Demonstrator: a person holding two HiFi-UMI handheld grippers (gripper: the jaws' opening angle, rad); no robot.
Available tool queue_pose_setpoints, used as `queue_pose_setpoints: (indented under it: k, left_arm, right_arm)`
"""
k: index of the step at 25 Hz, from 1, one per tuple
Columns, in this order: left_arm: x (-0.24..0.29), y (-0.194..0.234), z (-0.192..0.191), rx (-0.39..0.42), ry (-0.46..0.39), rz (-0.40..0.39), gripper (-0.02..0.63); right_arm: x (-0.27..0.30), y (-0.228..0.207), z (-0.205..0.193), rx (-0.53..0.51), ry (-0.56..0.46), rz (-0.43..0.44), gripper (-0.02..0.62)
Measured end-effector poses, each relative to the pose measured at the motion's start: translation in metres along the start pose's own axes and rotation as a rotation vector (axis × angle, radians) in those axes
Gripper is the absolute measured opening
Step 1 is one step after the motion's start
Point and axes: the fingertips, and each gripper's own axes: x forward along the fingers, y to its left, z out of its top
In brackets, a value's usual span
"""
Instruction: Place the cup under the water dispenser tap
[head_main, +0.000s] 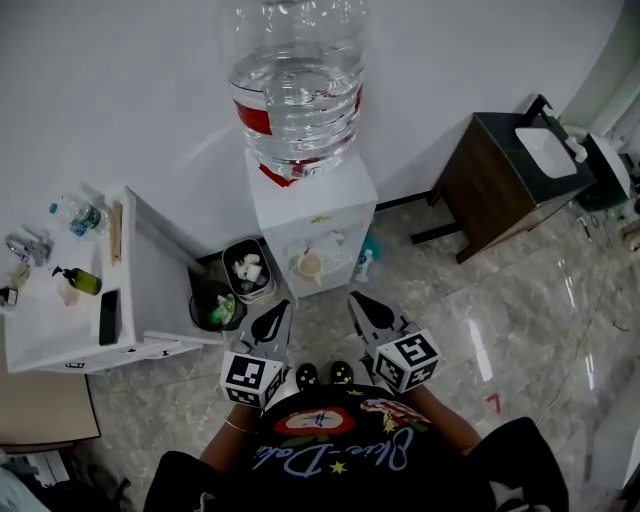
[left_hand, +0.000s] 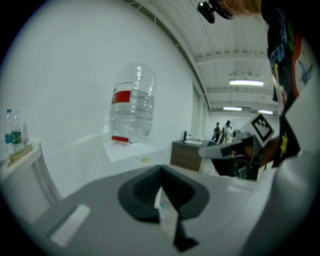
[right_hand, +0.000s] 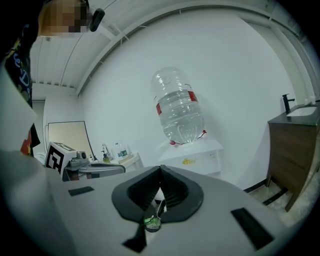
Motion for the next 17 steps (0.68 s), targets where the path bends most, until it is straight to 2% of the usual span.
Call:
queue_pose_setpoints:
  k: [3, 7, 17]
  left_arm:
    - [0.001, 0.004, 0.000, 0.004, 0.005, 0.009, -0.003]
    - [0.006, 0.015, 0.000, 0.027, -0.003, 0.023, -0.003]
    - [-0.007, 0.001, -0.010, 0.038, 0.017, 0.029, -0.003]
  right_arm:
    - [0.001, -0.005, 0.002, -0.023, 0.008, -0.010, 0.011]
    - [0.006, -0.015, -0.002, -0.005, 0.006, -0.018, 0.011]
    - [-0.011, -0.020, -0.005, 0.026, -0.019, -0.042, 0.011]
